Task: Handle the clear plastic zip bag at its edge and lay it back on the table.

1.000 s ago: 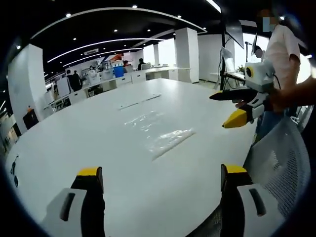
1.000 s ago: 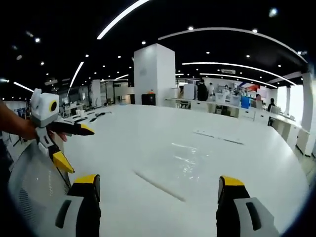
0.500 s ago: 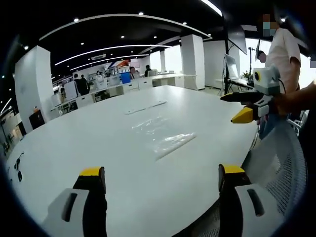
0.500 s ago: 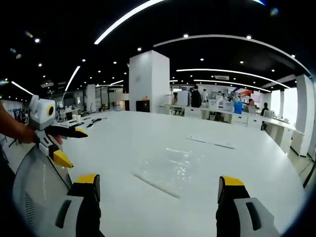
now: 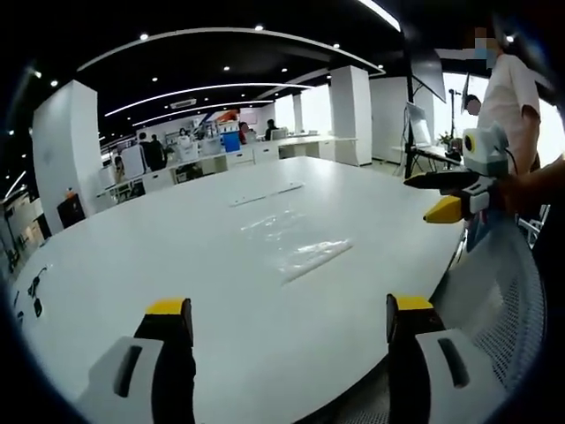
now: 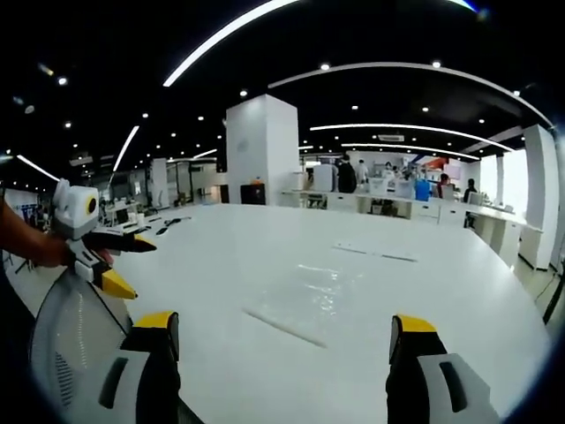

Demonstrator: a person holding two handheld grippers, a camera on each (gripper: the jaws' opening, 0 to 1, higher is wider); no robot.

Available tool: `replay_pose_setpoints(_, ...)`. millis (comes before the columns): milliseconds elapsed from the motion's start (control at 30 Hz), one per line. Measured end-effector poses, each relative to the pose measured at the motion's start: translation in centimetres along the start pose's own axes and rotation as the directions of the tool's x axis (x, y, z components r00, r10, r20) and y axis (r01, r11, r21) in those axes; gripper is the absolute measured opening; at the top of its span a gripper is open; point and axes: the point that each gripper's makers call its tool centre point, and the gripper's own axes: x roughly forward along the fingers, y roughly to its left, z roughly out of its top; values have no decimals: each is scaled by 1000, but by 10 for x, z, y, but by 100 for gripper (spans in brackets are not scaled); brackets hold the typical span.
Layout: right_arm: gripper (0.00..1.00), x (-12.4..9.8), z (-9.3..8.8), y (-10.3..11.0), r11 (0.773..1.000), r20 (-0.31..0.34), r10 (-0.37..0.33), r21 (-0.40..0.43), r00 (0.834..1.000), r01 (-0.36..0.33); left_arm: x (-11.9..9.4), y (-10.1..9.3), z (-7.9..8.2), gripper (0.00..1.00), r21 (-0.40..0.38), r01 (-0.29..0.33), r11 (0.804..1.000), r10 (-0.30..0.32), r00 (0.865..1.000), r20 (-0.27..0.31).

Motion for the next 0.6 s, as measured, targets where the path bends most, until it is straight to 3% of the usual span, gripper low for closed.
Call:
replay_pose_setpoints(300, 99, -2, 2, 4, 1000, 1, 7, 3, 1000, -7, 0, -2, 2, 85, 18, 11, 1000, -11, 1000, 18)
replay_pose_setpoints(600, 98, 0, -3, 7, 1000, -4, 4, 25, 1000, -3, -1, 3, 2, 83, -28, -7, 1000, 7, 1000, 24)
